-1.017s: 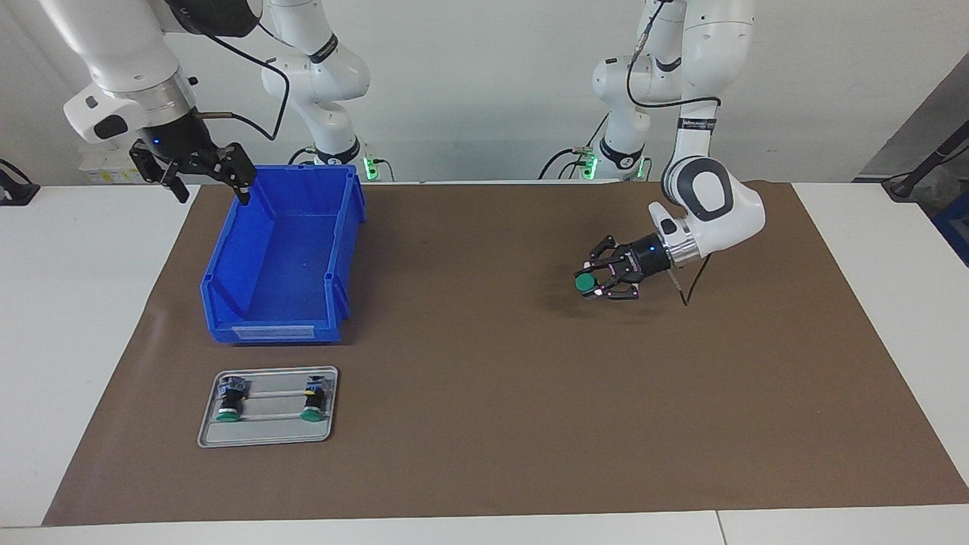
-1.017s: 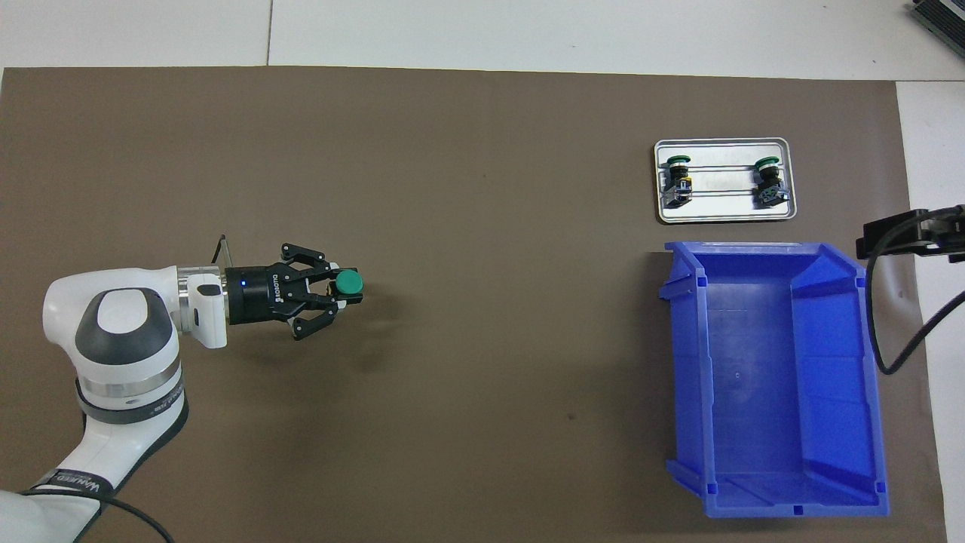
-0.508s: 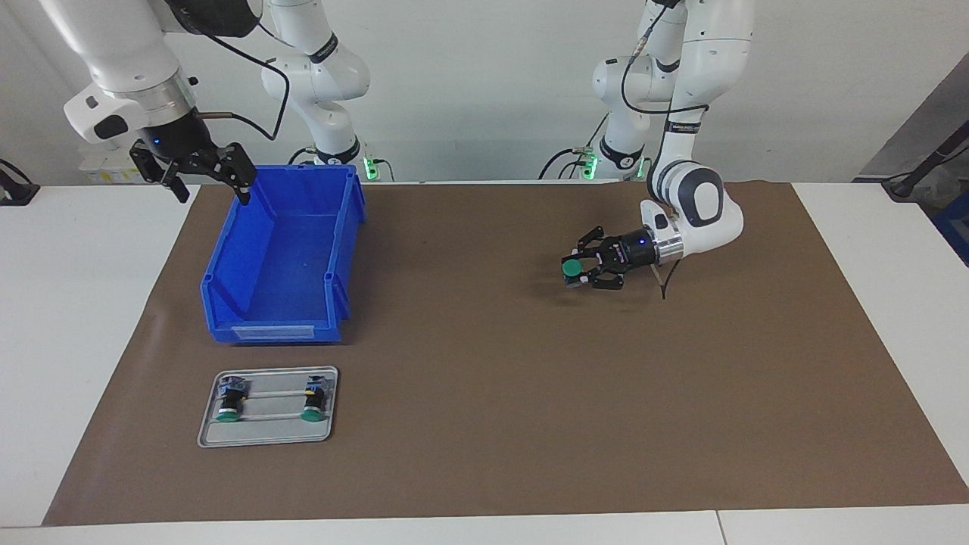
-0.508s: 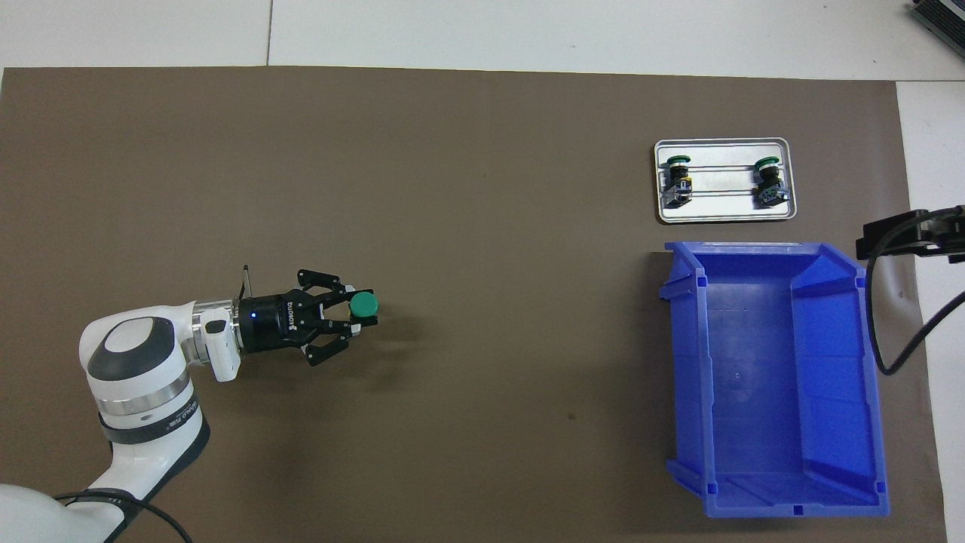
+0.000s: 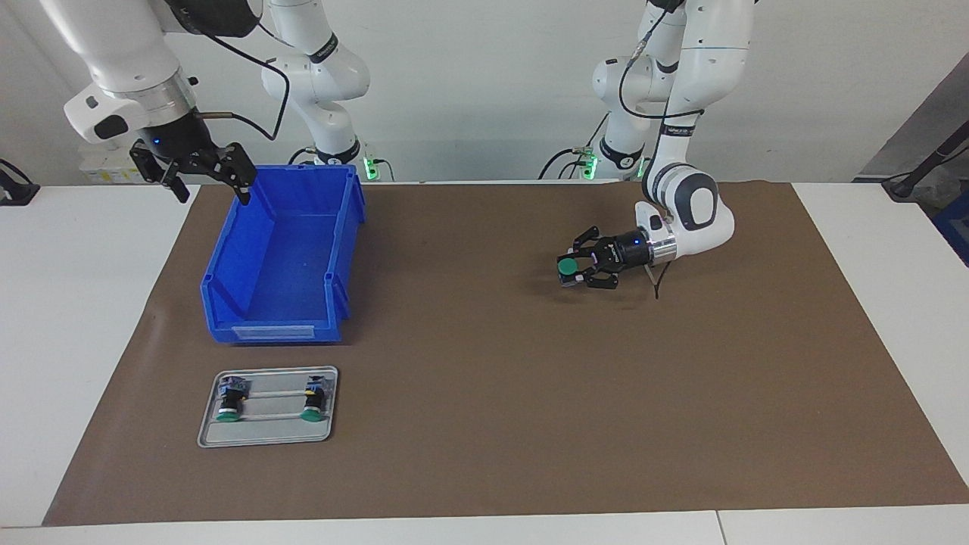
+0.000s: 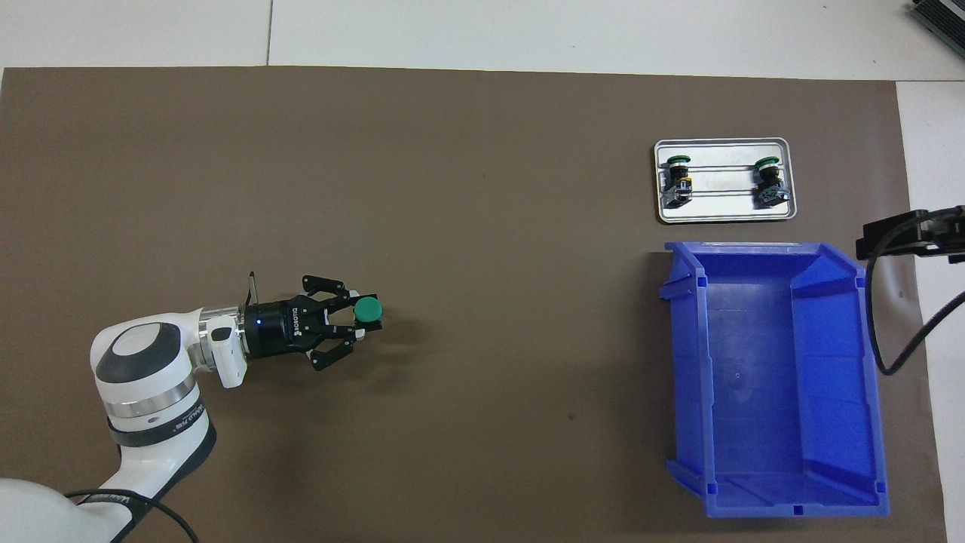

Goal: Place and press button with both arms

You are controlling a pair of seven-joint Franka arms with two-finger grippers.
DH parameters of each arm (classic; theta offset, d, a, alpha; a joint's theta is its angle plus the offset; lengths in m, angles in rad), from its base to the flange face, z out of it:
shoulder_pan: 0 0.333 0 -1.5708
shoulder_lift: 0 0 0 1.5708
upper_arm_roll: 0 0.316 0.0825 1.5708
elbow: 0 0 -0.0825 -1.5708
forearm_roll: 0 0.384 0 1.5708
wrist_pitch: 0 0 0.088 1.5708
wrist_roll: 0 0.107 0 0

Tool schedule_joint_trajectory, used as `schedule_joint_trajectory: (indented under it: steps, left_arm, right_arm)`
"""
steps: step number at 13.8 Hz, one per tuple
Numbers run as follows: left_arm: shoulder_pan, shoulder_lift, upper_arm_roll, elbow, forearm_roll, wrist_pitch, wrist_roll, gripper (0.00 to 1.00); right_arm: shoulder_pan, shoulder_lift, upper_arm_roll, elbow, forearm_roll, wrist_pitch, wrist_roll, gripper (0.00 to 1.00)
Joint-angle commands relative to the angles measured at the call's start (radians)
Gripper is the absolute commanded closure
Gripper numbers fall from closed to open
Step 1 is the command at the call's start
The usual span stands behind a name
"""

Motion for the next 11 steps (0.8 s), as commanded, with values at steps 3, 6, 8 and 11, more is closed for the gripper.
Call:
schedule_joint_trajectory:
  steps: [3, 6, 8, 11]
  left_arm:
    - [-0.01, 0.132, 0.001, 0.021, -0.043, -0.059, 0.18, 0.57]
    - [-0.007, 0.129, 0.001, 0.012, -0.043, -0.095, 0.185, 0.54]
    - [-0.008, 0.131, 0.001, 0.006, -0.043, -0.098, 0.19, 0.54]
    - [-0.001, 0.131, 0.001, 0.006, -0.043, -0.101, 0.188, 0.49]
  right_arm:
    - [-0.004, -0.028, 0.004, -0.036, -0.002, 0.018, -0.018, 0.0]
    - [-0.004, -0.028, 0.006, -0.036, -0.002, 0.018, -0.018, 0.0]
    - [-0.006, -0.028, 0.006, -0.036, -0.002, 0.018, -0.018, 0.0]
    - [-0.006, -0.03, 0.006, -0.042, -0.002, 0.018, -0.018, 0.0]
